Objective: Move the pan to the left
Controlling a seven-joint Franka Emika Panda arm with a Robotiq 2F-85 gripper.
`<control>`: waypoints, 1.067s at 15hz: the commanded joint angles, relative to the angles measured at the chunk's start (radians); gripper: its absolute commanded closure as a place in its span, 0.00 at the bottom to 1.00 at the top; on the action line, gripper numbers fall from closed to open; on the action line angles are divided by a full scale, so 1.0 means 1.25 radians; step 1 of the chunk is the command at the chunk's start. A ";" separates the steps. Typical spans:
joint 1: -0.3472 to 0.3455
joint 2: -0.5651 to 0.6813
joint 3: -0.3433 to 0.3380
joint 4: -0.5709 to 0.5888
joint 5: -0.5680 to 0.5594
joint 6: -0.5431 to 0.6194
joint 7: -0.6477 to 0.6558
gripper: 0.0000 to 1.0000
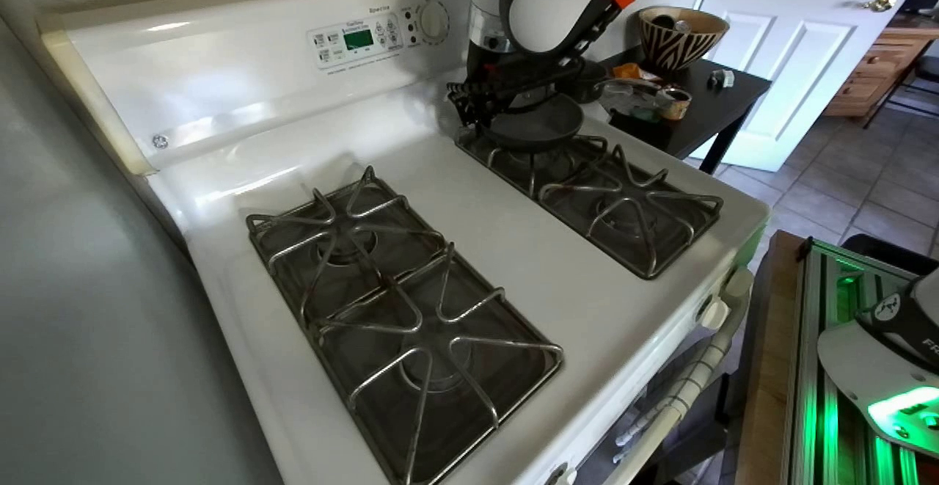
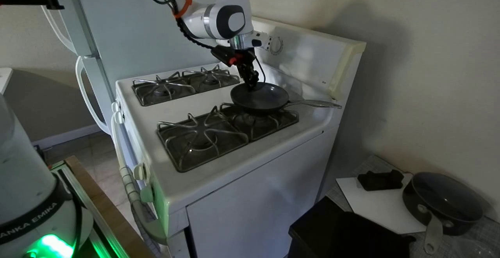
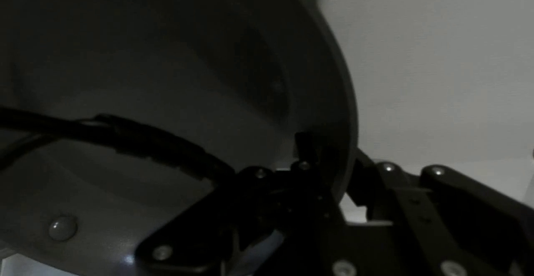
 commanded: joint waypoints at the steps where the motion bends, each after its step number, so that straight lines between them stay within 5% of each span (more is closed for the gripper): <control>1: 0.022 0.022 -0.017 0.027 -0.022 -0.030 0.031 0.98; 16: 0.047 0.015 0.022 0.065 0.015 -0.169 0.122 0.98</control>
